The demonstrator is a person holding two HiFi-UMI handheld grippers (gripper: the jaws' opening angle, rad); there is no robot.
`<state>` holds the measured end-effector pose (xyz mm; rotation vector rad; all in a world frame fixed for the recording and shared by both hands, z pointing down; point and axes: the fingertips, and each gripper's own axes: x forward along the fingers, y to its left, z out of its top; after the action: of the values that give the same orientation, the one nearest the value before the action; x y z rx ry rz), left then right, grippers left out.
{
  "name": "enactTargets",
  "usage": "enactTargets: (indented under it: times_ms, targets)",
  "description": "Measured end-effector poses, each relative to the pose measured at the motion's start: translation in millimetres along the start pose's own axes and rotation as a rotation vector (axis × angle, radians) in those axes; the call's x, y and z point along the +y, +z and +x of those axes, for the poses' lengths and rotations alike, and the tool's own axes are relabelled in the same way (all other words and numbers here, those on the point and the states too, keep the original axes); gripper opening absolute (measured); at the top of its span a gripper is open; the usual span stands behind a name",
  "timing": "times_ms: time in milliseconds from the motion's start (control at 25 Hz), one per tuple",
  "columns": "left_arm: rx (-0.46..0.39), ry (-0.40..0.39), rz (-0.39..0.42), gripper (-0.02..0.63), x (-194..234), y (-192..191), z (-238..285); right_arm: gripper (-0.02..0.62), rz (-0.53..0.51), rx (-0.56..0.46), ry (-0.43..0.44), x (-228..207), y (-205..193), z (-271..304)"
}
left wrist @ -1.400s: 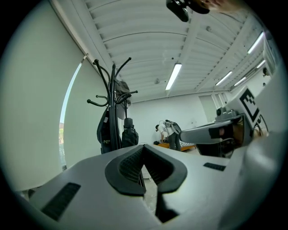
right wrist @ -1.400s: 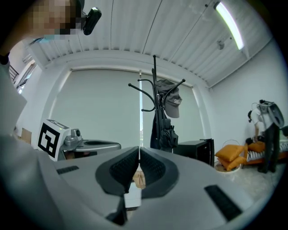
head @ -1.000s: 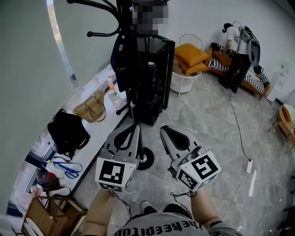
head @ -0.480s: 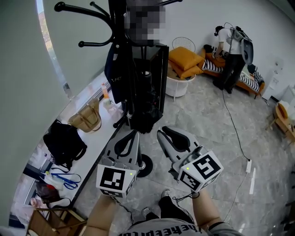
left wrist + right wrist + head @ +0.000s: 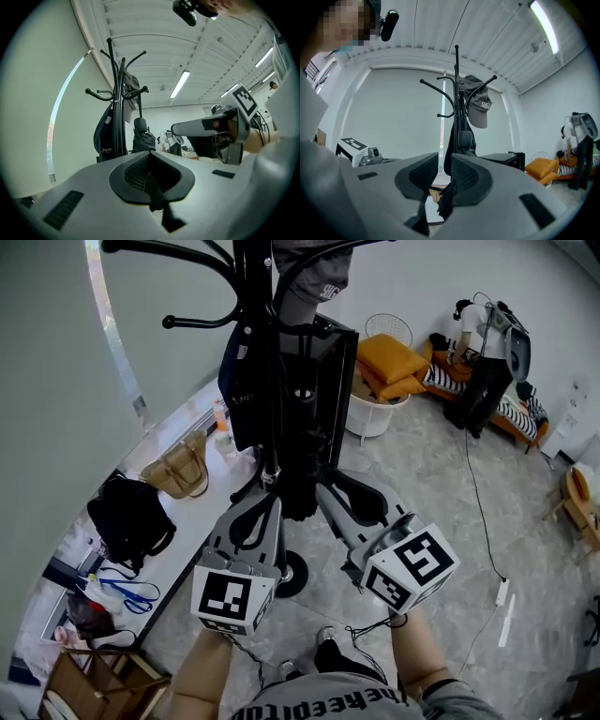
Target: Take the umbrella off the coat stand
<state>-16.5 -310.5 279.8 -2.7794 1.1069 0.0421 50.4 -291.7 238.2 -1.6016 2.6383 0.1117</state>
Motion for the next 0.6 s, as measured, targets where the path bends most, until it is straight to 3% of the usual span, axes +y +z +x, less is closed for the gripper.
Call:
enactTargets:
  times_ms: [600]
  targets:
    - [0.020, 0.137, 0.009, 0.015, 29.9, 1.0, 13.9, 0.153, -0.025, -0.044, 0.099, -31.2, 35.8, 55.1]
